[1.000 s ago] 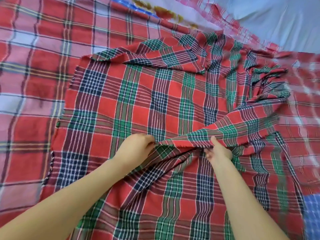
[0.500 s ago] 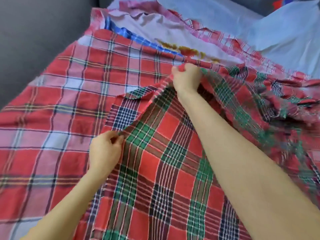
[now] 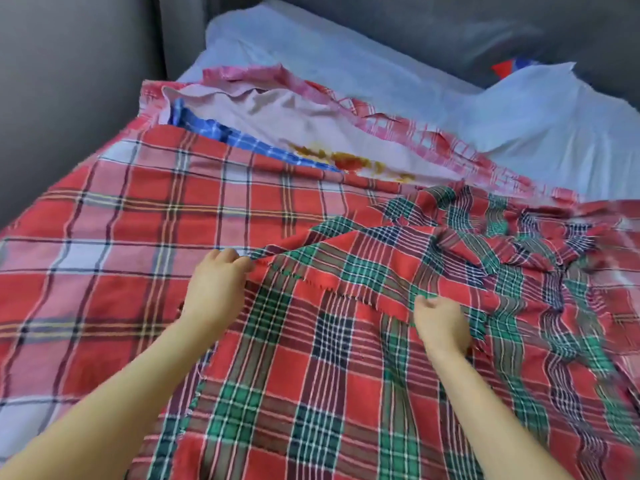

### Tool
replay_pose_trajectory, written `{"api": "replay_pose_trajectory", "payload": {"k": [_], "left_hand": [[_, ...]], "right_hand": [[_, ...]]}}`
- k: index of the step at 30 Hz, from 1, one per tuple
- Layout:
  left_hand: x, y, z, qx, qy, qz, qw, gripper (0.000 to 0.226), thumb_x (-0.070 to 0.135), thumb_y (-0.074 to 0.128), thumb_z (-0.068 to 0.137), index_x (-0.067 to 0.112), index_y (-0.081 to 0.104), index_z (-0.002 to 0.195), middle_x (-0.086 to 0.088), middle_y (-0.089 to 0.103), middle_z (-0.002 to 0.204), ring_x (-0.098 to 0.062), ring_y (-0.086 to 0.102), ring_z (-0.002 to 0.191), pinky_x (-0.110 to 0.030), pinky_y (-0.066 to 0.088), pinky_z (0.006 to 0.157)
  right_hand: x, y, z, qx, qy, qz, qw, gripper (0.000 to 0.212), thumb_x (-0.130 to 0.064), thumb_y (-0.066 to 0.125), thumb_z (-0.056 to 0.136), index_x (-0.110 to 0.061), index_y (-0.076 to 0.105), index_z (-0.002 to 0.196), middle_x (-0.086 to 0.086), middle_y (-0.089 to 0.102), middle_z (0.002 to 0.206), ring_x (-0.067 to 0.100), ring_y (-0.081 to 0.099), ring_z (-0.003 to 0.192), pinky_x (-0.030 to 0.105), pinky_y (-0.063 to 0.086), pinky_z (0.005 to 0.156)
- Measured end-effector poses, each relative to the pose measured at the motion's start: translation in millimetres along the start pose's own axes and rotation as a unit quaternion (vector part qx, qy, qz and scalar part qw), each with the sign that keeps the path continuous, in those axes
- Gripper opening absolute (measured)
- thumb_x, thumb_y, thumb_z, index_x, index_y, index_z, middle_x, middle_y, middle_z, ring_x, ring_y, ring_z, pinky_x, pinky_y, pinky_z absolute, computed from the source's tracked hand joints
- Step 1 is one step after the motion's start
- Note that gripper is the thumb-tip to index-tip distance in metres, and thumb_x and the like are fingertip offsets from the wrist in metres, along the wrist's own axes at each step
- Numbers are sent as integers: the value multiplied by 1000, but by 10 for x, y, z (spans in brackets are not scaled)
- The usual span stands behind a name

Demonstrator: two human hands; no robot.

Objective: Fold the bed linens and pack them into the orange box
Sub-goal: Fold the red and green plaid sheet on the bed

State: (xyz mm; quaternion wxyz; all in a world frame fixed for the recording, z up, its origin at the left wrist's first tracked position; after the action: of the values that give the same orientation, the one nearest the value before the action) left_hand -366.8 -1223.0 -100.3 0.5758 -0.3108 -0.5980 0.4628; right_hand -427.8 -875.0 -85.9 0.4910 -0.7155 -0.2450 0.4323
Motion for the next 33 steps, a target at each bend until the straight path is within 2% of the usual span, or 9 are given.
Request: {"api": "replay_pose_trajectory", "payload": {"k": [7,10,13,17,19,22,25,29,33], "left_hand": [[511,417,627,-58,54,-10,997,36,23,70,82,9,65,115,-16,66,98,-40,57,94,-43,46,82],[777,569,708,-112,62,22,992,41,29,62,87,18,58,126,-8,63,117,-32,54,110,-35,42,90],[1048,550,714,-139,81,-29,987,37,15,59,82,20,66,117,-6,66,114,-28,56,109,-30,43,90],[1350,431,718,-190,120,-75,972,44,32,44,58,25,75,88,2,67,92,-19,56,90,-23,38,76],[1499,411,855,-158,118,-109,974,35,32,46,60,21,74,80,0,65,86,-20,54,83,-26,38,72],[1759,581,1094,-94,151,-82,981,26,21,53,75,10,73,87,-9,68,89,-31,61,87,-34,45,78],[1900,914,1321,-106,78,-39,991,25,22,61,88,2,65,103,-16,63,102,-35,58,96,-37,44,80],[1924,1254,1581,-129,-29,-9,991,41,39,59,90,2,57,106,-17,62,103,-35,59,95,-34,39,69],[1989,1375,1720,-142,-78,-24,986,40,42,66,84,4,65,98,-15,68,98,-35,63,93,-34,42,69]], "right_hand": [[906,-120,761,-27,158,-55,985,67,-62,67,73,0,63,99,18,68,97,35,66,84,34,53,71],[730,-64,917,-45,128,-21,990,42,-39,75,75,-3,63,95,16,68,102,34,64,91,31,46,70],[538,-376,795,-6,30,-141,990,7,-17,62,83,-10,62,82,10,68,90,30,61,78,28,42,62],[512,-694,249,-145,-156,-446,869,24,-9,54,85,-20,43,67,-2,65,90,23,65,93,27,40,66],[422,-788,105,-113,-261,-463,839,37,-3,61,76,-20,34,58,-4,60,76,24,66,89,29,42,71],[256,-824,243,20,-399,-349,847,32,2,84,38,-16,60,49,4,67,68,29,64,64,39,46,70],[349,-231,485,-99,-462,-351,809,34,-13,93,36,-27,71,56,2,73,102,29,70,87,48,49,88],[596,442,704,-238,-436,-332,802,34,-2,61,85,-22,67,113,5,33,151,35,33,138,50,15,114],[738,557,823,-248,-409,-328,815,49,-2,46,95,-21,43,141,-2,16,157,21,14,146,38,0,117]]}}
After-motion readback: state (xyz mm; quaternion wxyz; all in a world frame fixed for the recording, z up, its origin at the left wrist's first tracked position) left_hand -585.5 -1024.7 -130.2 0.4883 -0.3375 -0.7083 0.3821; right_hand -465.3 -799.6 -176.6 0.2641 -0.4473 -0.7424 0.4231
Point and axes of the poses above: each hand's wrist, its own z-axis towards the middle knuckle, its own y-axis out of the palm, x = y × z, the point moved 6 cm from there along z, towards the middle knuckle
